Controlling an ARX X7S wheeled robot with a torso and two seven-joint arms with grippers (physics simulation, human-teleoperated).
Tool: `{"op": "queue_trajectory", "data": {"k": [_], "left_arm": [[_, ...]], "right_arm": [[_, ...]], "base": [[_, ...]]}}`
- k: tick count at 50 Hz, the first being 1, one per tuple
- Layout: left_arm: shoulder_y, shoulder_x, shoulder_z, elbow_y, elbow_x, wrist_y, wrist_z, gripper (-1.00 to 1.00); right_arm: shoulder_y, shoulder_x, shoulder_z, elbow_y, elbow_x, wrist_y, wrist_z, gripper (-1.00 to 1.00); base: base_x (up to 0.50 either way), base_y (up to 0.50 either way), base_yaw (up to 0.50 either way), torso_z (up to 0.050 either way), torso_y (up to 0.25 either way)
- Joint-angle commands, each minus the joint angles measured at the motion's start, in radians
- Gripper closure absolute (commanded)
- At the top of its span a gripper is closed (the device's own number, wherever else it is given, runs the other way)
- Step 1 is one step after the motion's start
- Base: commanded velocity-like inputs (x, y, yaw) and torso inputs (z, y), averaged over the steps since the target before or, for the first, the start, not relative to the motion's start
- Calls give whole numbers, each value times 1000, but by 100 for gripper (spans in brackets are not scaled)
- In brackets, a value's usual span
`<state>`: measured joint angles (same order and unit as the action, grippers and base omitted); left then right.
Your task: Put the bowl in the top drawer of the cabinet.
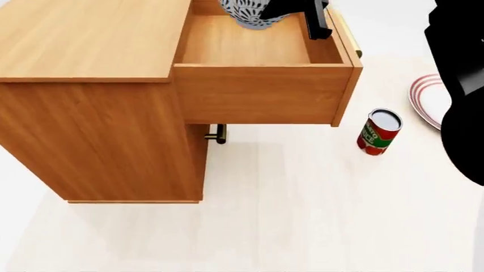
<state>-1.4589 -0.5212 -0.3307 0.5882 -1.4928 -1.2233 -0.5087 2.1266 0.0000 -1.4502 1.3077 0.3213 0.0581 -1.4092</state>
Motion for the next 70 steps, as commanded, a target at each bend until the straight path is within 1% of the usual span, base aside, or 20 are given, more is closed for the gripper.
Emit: {"op": "queue_trajectory", "data": {"k": [1, 12, 13, 21, 29, 39, 42, 47, 51, 57, 63, 64, 68, 69, 70], "left_arm": [[-16, -13, 3, -7, -47, 0, -43, -100], [-14, -19, 6, -10, -55, 8, -50, -100], [-14, -20, 6, -10, -57, 9, -51, -100], [6, -16, 8, -2, -26, 22, -24, -100], [-8, -28, 10, -3, -64, 22, -57, -100], [8, -25, 14, 3, -37, 35, -31, -100], [12, -25, 14, 2, -33, 38, -27, -100], [19, -27, 11, 4, -38, 44, -31, -100], [40, -28, 3, 8, -21, 52, -16, -100], [47, -28, -3, 5, -2, 64, -4, -100], [58, -27, -10, 7, 7, 76, 0, -100], [60, -28, -11, 8, 7, 78, 1, -100], [68, -30, -13, 9, 19, 84, 12, -100], [69, -30, -13, 9, 23, 85, 15, -100], [71, -30, -11, 9, 29, 87, 19, -100]], "right_arm": [[-5, 0, -7, -3, 12, -6, 3, 100], [-10, 0, -11, -5, 20, 8, 4, 100], [-11, 0, -11, -5, 20, 10, 2, -100], [-14, 0, -11, -5, 20, 10, -5, -100], [-13, 0, -5, -2, 16, 13, -8, -100], [13, 0, 33, 0, 15, 22, -10, -100], [32, 0, 88, 1, -4, 16, -1, -100], [56, 4, 272, 1, -125, -23, 21, -100], [77, 26, 372, 1, -208, -51, 33, -100], [114, 64, 449, 1, -253, -81, 70, -100], [118, 111, 484, -3, -259, -98, 131, -100], [114, 129, 491, -35, -255, -81, 146, -100], [-22, 367, 546, -633, -211, 298, 239, -100], [-51, 412, 564, -783, -198, 360, 264, -100], [-78, 449, 588, -885, -184, 414, 295, -100]], "base": [[0, 0, 0, 0, 0], [0, 0, 0, 0, 0], [0, 0, 0, 0, 0], [0, 0, 0, 0, 0], [0, 0, 0, 0, 0], [0, 0, 0, 0, 0], [0, 0, 0, 0, 0], [0, 0, 0, 0, 0], [0, 0, 0, 0, 0], [0, 0, 0, 0, 0], [0, 0, 0, 0, 0], [0, 0, 0, 0, 0], [0, 0, 0, 0, 0], [0, 0, 0, 0, 0], [0, 0, 0, 0, 0]]}}
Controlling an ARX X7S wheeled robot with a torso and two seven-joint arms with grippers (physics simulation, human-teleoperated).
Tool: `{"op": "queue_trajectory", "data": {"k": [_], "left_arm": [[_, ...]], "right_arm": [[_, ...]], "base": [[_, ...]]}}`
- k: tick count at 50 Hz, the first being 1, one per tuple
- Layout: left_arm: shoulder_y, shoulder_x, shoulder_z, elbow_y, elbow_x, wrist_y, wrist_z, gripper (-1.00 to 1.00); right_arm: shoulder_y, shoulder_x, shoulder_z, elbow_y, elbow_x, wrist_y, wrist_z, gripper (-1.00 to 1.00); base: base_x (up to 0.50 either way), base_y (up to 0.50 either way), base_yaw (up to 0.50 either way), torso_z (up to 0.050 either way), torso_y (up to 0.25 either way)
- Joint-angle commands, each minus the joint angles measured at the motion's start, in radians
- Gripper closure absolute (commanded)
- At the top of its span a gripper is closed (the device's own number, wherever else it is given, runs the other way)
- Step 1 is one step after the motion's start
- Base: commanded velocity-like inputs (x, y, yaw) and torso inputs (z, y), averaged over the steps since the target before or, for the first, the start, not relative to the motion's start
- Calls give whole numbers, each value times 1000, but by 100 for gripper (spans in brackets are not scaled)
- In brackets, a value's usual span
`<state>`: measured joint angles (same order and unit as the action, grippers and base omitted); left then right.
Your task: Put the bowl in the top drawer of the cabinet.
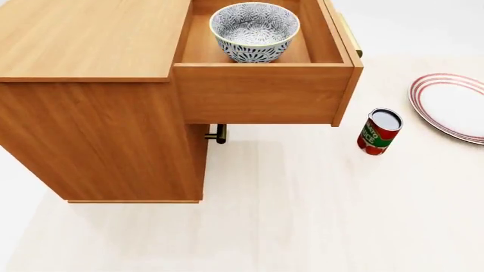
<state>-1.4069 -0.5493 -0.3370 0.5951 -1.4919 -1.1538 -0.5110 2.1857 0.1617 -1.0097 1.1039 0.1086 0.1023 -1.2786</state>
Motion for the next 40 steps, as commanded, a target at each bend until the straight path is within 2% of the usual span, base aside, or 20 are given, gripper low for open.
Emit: {"op": "queue_trajectory", "data": {"k": [1, 9, 15, 21, 27, 29, 33, 35, 40], "left_arm": [[19, -1, -3, 2, 32, 19, 24, -100], [8, 5, 13, -3, 27, 22, 18, -100], [13, 10, 23, -4, 47, 29, 31, -100], [12, 12, 33, -4, 56, 33, 32, -100], [11, 13, 42, -5, 64, 37, 34, -100], [15, 16, 43, -4, 68, 40, 36, -100], [20, 18, 39, 0, 63, 45, 29, -100], [26, 16, 35, 4, 65, 48, 28, -100], [26, 11, 23, 13, 41, 51, 4, -100]], "right_arm": [[-158, 315, 171, -757, 43, 416, 191, -100], [-278, 470, 323, -1163, 129, 683, 352, -100], [-385, 542, 517, -1452, 237, 891, 493, -100], [-501, 589, 796, -1741, 358, 1151, 629, -100], [-543, 585, 1091, -1970, 457, 1434, 677, -100], [-572, 622, 1199, -2003, 596, 1468, 769, -100], [-598, 733, 1439, -1947, 1188, 1465, 1258, -100], [-646, 762, 1510, -1944, 1429, 1446, 1420, -100], [-775, 771, 1657, -1973, 1592, 1378, 1570, -100]], "base": [[0, 0, 0, 0, 0], [0, 0, 0, 0, 0], [0, 0, 0, 0, 0], [0, 0, 0, 0, 0], [0, 0, 0, 0, 0], [0, 0, 0, 0, 0], [0, 0, 0, 0, 0], [0, 0, 0, 0, 0], [0, 0, 0, 0, 0]]}}
